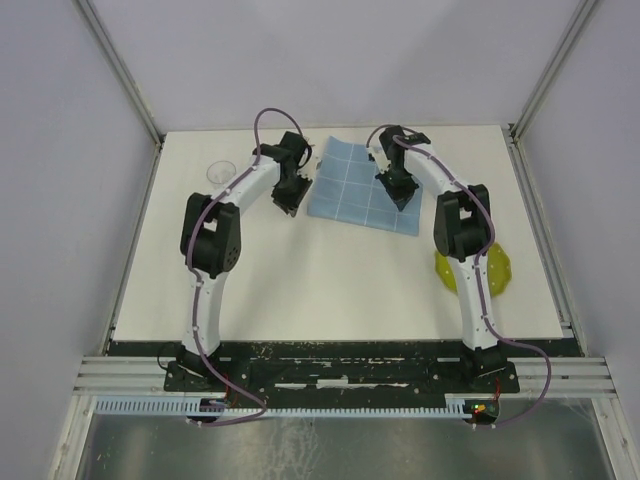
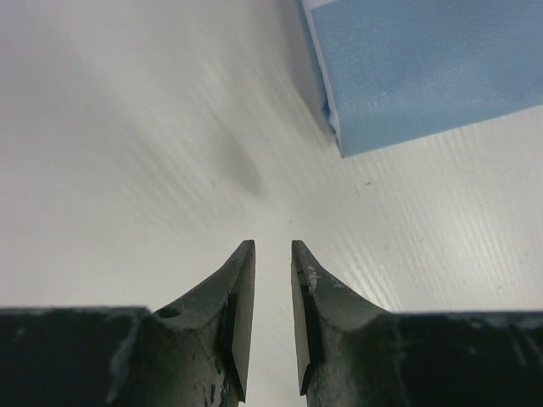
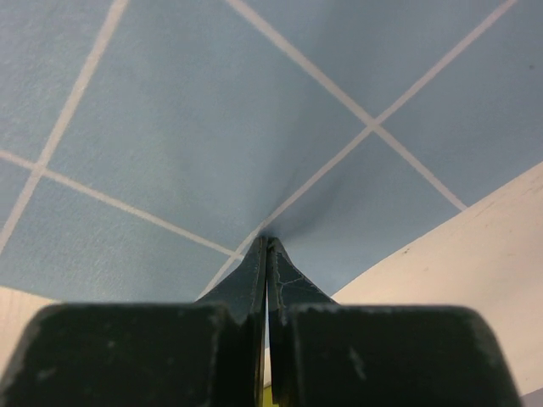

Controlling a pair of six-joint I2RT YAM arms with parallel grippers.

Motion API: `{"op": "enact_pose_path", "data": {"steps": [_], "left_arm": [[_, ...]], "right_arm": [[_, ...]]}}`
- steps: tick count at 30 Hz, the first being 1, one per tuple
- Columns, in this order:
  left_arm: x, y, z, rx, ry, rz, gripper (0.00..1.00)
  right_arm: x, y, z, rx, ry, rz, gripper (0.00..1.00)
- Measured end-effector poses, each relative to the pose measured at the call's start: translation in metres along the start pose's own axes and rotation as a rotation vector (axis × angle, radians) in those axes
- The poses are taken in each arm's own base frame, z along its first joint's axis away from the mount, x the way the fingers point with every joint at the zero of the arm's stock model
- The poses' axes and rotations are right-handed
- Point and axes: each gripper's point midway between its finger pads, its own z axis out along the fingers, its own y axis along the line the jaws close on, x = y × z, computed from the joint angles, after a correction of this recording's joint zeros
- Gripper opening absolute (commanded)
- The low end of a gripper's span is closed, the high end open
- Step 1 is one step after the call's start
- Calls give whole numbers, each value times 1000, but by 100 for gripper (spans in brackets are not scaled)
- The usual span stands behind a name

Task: Set the dinner table for one person
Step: Fold the napkin at the center of the board.

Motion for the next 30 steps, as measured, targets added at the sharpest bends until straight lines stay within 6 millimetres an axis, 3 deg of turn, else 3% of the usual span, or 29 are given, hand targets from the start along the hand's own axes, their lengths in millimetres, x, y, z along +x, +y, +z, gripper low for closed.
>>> {"op": "enact_pose_path", "data": {"steps": [2, 5, 7, 10, 13, 17, 22, 30], "left_arm": [[-7, 4, -16, -27, -35, 1, 30], [-18, 14, -46, -82, -102, -1, 31], [-24, 24, -68, -123, -148, -12, 30], [-28, 43, -96, -185, -202, -39, 31], [-27, 61, -108, -222, -220, -72, 31], [-4, 113, -120, -285, -210, -178, 32], [26, 146, -132, -338, -184, -257, 32], [35, 133, -146, -333, -198, -243, 33]], "right_arm": [[1, 7, -3, -19, 4, -36, 8], [0, 24, -11, -45, -7, -102, 40], [-1, 39, -20, -52, -18, -155, 48], [-7, 71, -38, -49, -54, -255, 50], [-13, 96, -49, -46, -86, -323, 51], [-17, 128, -52, -41, -107, -412, 52], [-19, 129, -42, -35, -100, -420, 52], [-22, 119, -15, -14, -61, -405, 52]]}}
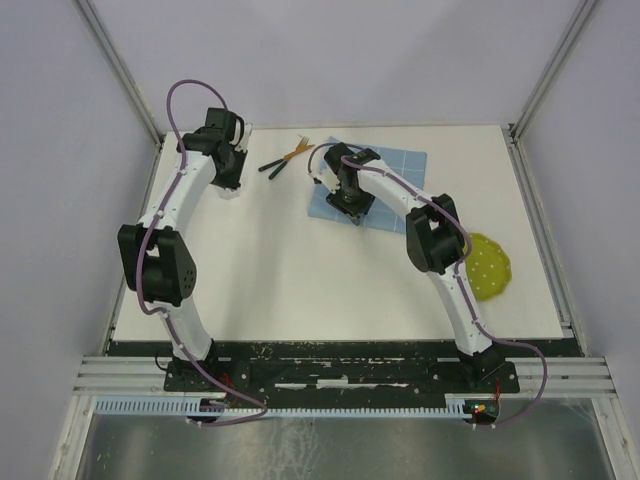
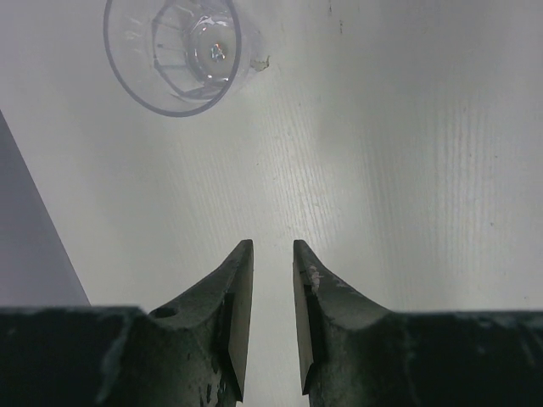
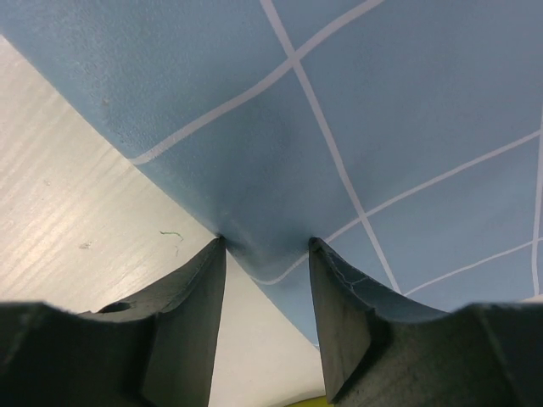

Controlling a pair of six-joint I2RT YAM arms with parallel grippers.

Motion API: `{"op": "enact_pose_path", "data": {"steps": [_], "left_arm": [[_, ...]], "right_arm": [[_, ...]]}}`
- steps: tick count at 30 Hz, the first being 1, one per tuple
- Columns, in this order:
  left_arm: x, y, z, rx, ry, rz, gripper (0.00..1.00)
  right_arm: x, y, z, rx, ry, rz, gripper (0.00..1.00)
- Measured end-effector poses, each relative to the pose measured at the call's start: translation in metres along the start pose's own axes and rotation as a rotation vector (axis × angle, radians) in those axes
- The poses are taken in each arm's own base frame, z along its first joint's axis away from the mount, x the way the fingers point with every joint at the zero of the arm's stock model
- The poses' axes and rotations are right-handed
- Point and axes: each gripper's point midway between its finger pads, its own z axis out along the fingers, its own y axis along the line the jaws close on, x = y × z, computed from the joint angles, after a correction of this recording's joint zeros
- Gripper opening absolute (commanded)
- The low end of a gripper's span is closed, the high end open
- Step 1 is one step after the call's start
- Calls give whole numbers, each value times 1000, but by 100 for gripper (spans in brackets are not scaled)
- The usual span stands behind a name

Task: Set the dinner table for one person
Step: Fold the napkin at the center of the board, then move the napkin to the center of the board.

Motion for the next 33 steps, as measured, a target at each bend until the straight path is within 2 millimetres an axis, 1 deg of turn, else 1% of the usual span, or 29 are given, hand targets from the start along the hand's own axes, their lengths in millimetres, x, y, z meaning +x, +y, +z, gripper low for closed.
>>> {"op": "enact_pose_path", "data": {"steps": [4, 8, 11, 14, 18, 23, 26, 29, 33], "left_arm": [[-2, -1, -3, 0, -10, 1, 33], [-1, -1, -3, 0, -7, 1, 33], [0, -1, -2, 1, -4, 2, 33], [4, -1, -1, 2, 5, 3, 33], [5, -2, -2, 2, 6, 3, 33], [5, 0, -10, 0, -9, 1, 33], [6, 0, -12, 0, -10, 1, 33], [8, -1, -12, 0, -6, 2, 33], [8, 0, -12, 0, -6, 1, 33]], "right_arm": [[-3, 4, -3, -2, -5, -9, 52], [-6, 15, -2, -9, -7, -30, 52], [-5, 22, 2, -14, 0, -43, 52], [-3, 25, 4, -13, 5, -48, 52], [-3, 23, 4, 5, 1, -48, 52], [-4, 11, 3, 69, 0, -45, 51], [-2, 2, 4, 93, 4, -33, 48], [3, -8, 5, 113, 16, -20, 41], [6, -13, 7, 116, 24, -12, 24]]}}
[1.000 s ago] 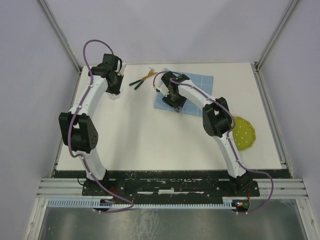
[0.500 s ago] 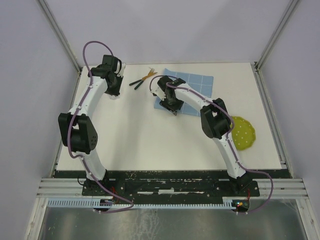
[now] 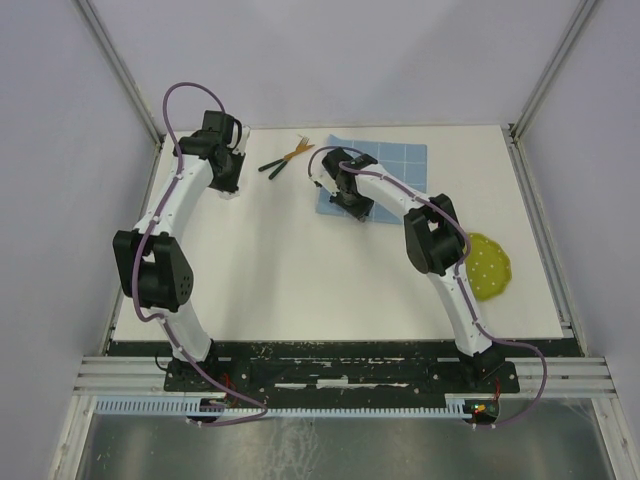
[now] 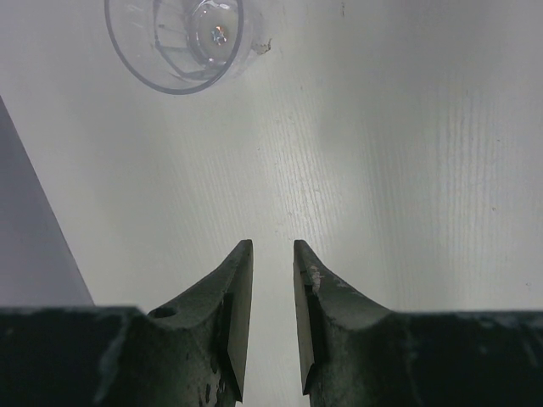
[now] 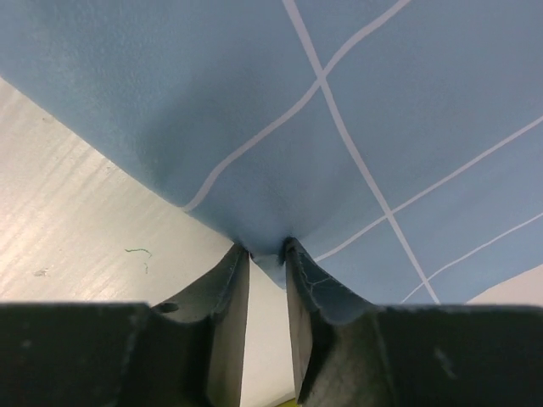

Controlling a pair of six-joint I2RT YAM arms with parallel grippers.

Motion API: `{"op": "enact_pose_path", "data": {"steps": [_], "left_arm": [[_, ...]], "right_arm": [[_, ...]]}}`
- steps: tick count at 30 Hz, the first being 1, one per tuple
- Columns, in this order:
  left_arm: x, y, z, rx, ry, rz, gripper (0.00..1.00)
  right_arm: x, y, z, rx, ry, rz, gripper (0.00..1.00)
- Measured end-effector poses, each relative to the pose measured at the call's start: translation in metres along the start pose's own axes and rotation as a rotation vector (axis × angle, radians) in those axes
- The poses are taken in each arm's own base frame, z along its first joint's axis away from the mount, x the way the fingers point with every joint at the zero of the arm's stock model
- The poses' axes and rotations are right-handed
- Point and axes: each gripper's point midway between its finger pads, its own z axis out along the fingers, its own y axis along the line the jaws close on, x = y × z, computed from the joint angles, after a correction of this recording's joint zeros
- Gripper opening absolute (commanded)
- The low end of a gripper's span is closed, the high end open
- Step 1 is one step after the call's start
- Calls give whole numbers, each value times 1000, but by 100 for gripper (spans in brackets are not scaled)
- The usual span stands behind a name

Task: Set the dinner table for one person
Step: Move the napkin to the center of the board.

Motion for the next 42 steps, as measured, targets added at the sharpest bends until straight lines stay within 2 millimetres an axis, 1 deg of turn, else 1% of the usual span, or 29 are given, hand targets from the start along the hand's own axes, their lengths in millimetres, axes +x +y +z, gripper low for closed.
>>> {"op": "enact_pose_path", "data": {"steps": [3, 4, 11, 14, 17, 21, 26, 34, 36, 42], "left_arm": [[0, 0, 0, 0, 0, 0, 33], [0, 0, 0, 0, 0, 0, 33], [0, 0, 0, 0, 0, 0, 34], [0, 0, 0, 0, 0, 0, 34], [0, 0, 0, 0, -1, 0, 34], [-1, 0, -1, 0, -4, 0, 34], [-1, 0, -3, 1, -9, -1, 34], [-5, 1, -12, 4, -34, -5, 34], [-6, 2, -16, 3, -42, -6, 34], [-8, 3, -22, 1, -58, -9, 34]], "right_arm": [[1, 1, 1, -5, 2, 0, 6], [1, 2, 1, -6, 3, -4, 3], [0, 3, 1, -14, 0, -3, 2], [-1, 8, 0, -17, -4, -12, 2], [3, 14, -2, -20, -5, -25, 2], [15, 38, -10, -49, 19, -70, 2], [27, 82, -24, -101, 39, -138, 2], [42, 145, -45, -204, 56, -223, 2], [45, 159, -49, -231, 57, -241, 2], [50, 188, -59, -296, 65, -288, 2]]}}
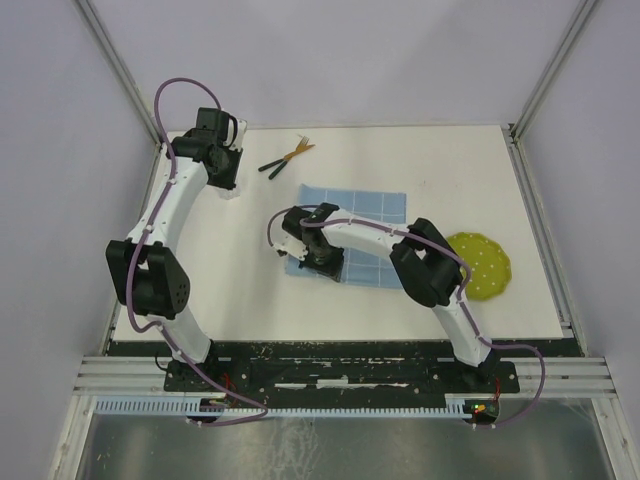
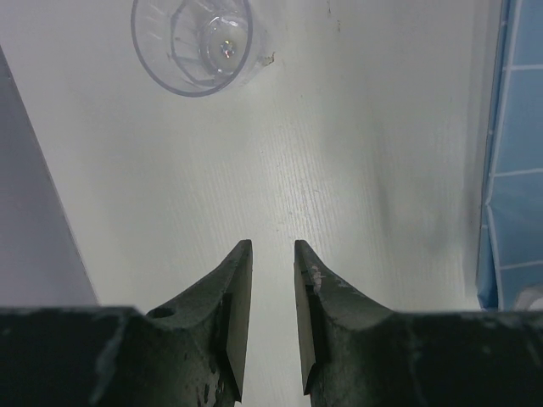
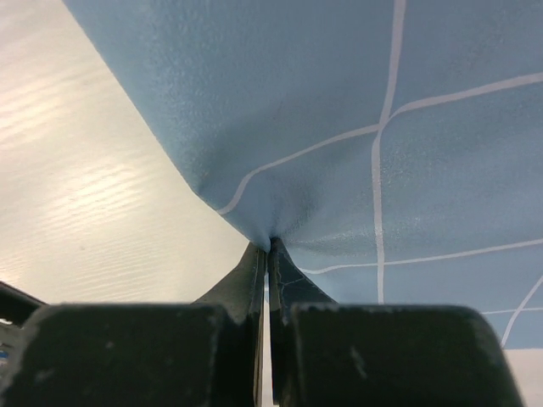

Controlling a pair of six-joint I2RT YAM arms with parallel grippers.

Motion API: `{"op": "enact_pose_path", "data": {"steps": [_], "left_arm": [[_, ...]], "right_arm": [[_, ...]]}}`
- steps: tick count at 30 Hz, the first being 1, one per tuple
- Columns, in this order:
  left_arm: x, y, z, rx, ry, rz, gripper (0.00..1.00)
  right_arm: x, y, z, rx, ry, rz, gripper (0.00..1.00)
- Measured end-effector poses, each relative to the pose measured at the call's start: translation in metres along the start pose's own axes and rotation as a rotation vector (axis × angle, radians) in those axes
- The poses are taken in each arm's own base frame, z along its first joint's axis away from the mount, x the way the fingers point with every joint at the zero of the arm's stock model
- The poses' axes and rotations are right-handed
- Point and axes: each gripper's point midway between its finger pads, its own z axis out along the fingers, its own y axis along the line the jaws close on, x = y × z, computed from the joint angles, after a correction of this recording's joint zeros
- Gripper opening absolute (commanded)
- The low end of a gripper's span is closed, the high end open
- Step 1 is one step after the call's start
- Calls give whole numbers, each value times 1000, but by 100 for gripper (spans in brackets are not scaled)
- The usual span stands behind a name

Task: Set the dinner table for one person
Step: Move the napkin to the center of the board.

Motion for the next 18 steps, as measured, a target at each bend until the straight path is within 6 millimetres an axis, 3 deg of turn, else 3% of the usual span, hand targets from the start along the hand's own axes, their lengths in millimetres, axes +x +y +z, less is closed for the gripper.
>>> {"op": "enact_pose_path", "data": {"steps": [3, 5, 7, 13, 18], "left_arm": [[0, 0, 0, 0, 0, 0, 35], [0, 0, 0, 0, 0, 0, 39], [0, 0, 0, 0, 0, 1, 47], [-2, 1, -2, -4, -3, 5, 58], [-10, 5, -8, -12, -24, 10, 59]], "right_arm": [[-1, 15, 0, -27, 5, -27, 4], [-1, 22, 0, -38, 8, -38, 24], [-1, 25, -1, -41, 12, -40, 37], [-2, 24, -8, -23, 20, -24, 39], [-31, 9, -52, 56, -99, 17, 39]]}}
